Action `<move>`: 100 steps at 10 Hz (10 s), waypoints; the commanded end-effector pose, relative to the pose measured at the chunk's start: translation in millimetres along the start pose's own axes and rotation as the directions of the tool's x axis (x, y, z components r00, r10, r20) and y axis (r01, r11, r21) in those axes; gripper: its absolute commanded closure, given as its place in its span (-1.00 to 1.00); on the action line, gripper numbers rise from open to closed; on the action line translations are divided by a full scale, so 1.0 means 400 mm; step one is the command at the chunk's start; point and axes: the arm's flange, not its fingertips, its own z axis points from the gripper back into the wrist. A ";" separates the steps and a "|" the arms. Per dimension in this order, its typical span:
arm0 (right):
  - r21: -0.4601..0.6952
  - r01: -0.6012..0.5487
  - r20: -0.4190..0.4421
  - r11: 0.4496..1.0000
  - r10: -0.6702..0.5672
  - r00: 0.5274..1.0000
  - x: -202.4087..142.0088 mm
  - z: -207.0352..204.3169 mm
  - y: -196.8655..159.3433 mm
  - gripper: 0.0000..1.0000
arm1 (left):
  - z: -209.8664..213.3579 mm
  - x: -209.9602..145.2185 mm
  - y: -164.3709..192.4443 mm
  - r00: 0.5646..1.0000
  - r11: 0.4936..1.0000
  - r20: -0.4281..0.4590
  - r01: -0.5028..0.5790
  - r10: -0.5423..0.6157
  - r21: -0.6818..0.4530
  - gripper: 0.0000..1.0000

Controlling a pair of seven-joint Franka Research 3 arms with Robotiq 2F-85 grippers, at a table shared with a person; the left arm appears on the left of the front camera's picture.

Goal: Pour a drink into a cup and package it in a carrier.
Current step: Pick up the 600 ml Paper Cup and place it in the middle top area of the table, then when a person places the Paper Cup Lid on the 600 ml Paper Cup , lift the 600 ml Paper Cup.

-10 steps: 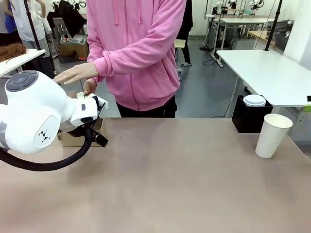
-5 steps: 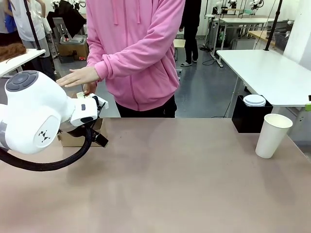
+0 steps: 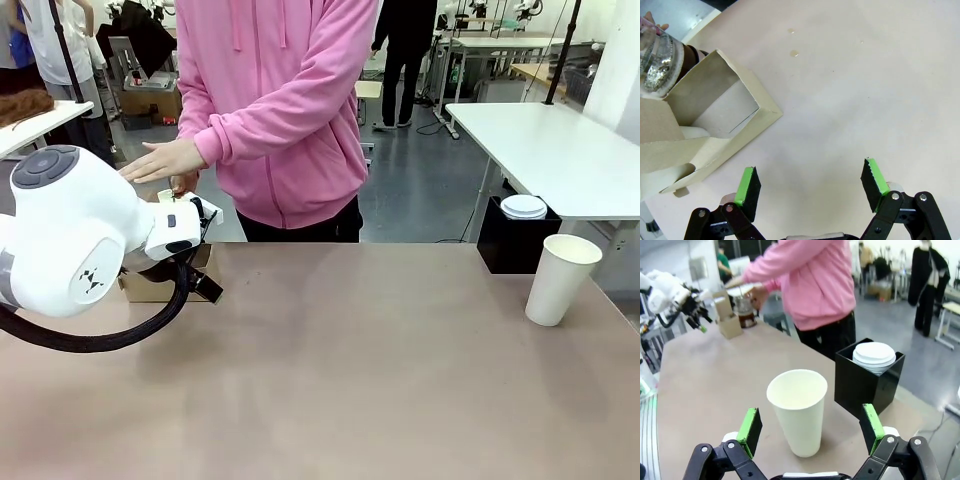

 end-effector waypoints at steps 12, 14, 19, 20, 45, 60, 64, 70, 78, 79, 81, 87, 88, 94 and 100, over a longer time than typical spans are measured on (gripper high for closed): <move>0.157 0.004 0.139 0.988 -0.026 0.990 -0.253 -0.198 0.026 -1.00 | 0.001 0.000 0.000 1.000 1.000 0.001 0.000 0.000 -0.001 -1.00; 0.099 0.023 0.156 0.995 -0.038 0.987 -0.257 -0.228 0.027 -1.00 | 0.001 0.000 0.000 1.000 1.000 0.001 0.000 0.000 -0.001 -1.00; 0.030 0.035 0.141 0.999 -0.039 0.989 -0.269 -0.267 0.020 -1.00 | 0.001 0.000 0.000 1.000 1.000 0.001 0.000 0.000 -0.001 -1.00; 0.027 0.040 0.133 0.999 -0.044 0.990 -0.273 -0.279 0.019 -1.00 | 0.001 0.000 0.000 1.000 1.000 0.001 0.000 0.000 -0.001 -1.00; 0.106 0.084 0.027 0.991 -0.087 0.996 0.071 -0.792 0.198 -0.60 | 0.001 0.000 0.000 1.000 1.000 0.001 0.000 0.000 -0.001 -1.00; 0.086 0.103 0.031 0.991 -0.106 0.994 -0.033 -1.128 0.142 -0.60 | 0.001 0.000 0.000 1.000 1.000 0.001 0.000 0.000 -0.001 -1.00; 0.086 0.103 0.031 0.991 -0.106 0.994 -0.033 -1.128 0.142 -0.60 | 0.001 0.000 0.000 1.000 1.000 0.001 0.000 0.000 -0.001 -1.00; 0.086 0.103 0.031 0.991 -0.106 0.994 -0.033 -1.128 0.142 -0.60 | 0.001 0.000 0.000 1.000 1.000 0.001 0.000 0.000 -0.001 -1.00; 0.086 0.103 0.031 0.991 -0.106 0.994 -0.033 -1.128 0.142 -0.60 | 0.001 0.000 0.000 1.000 1.000 0.001 0.000 0.000 -0.001 -1.00; 0.086 0.103 0.031 0.991 -0.106 0.994 -0.033 -1.128 0.142 -0.60 | 0.001 0.000 0.000 1.000 1.000 0.001 0.000 0.000 -0.001 -1.00; 0.086 0.103 0.031 0.991 -0.106 0.994 -0.033 -1.128 0.142 -0.60 | 0.001 0.000 0.000 1.000 1.000 0.001 0.000 0.000 -0.001 -1.00; 0.086 0.103 0.031 0.991 -0.106 0.994 -0.033 -1.128 0.142 -0.60 | 0.001 0.000 0.000 1.000 1.000 0.001 0.000 0.000 -0.001 -1.00; 0.086 0.103 0.031 0.991 -0.106 0.994 -0.033 -1.128 0.142 -0.60 | 0.001 0.000 0.000 1.000 1.000 0.001 0.000 0.000 -0.001 -1.00; 0.086 0.103 0.031 0.991 -0.106 0.994 -0.033 -1.128 0.142 -0.60 | 0.001 0.000 0.000 1.000 1.000 0.001 0.000 0.000 -0.001 -1.00; 0.086 0.103 0.031 0.991 -0.106 0.994 -0.033 -1.128 0.142 -0.60 | 0.001 0.000 0.000 1.000 1.000 0.001 0.000 0.000 -0.001 -1.00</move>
